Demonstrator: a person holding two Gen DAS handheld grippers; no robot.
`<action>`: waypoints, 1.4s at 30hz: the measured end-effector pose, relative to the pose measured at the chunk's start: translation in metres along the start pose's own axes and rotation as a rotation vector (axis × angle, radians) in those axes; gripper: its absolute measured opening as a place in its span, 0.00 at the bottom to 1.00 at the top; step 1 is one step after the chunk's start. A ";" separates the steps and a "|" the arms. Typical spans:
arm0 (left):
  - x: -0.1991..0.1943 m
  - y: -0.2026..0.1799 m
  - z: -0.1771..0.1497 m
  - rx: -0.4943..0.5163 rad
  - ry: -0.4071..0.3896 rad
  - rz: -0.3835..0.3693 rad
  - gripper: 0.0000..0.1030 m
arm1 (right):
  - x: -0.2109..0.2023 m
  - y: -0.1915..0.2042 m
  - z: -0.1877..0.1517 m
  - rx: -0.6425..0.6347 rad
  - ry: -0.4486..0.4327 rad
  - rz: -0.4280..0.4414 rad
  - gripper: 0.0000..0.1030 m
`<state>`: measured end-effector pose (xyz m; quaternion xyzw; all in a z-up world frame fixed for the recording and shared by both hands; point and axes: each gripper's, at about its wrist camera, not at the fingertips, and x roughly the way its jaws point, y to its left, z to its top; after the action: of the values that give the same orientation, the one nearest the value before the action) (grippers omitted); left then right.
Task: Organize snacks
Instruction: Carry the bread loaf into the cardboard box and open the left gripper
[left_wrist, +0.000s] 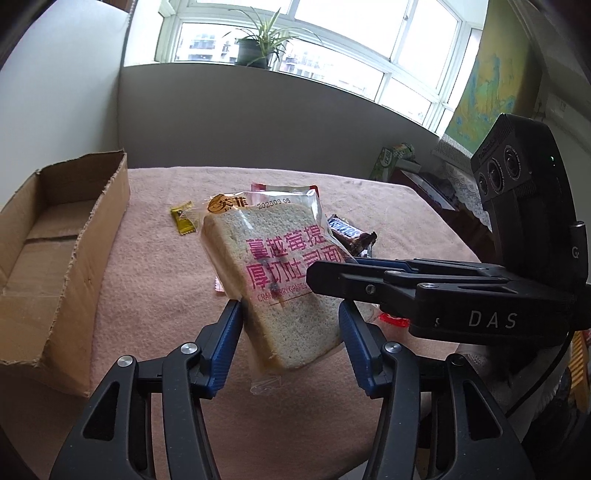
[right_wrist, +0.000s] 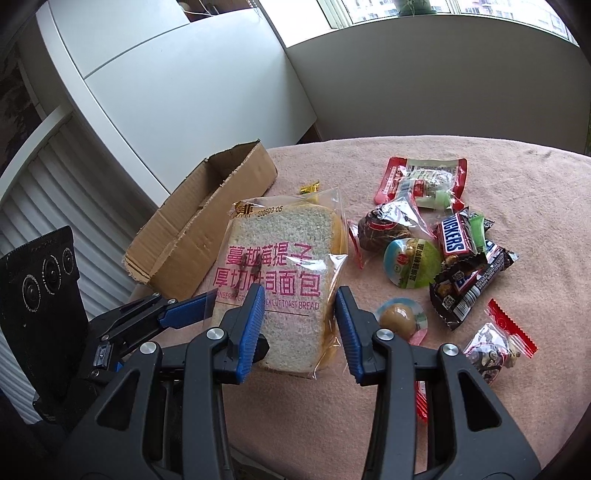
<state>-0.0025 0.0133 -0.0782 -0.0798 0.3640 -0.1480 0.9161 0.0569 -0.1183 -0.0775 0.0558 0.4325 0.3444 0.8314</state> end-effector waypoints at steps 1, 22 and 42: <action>-0.003 0.001 0.002 0.000 -0.010 0.003 0.51 | -0.001 0.002 0.002 -0.005 -0.008 0.002 0.40; -0.076 0.071 0.014 -0.118 -0.204 0.125 0.51 | 0.038 0.106 0.054 -0.150 -0.040 0.119 0.40; -0.104 0.161 -0.010 -0.287 -0.228 0.261 0.51 | 0.136 0.182 0.069 -0.254 0.087 0.196 0.40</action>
<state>-0.0469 0.1992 -0.0593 -0.1778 0.2829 0.0353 0.9419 0.0667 0.1180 -0.0559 -0.0229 0.4135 0.4778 0.7747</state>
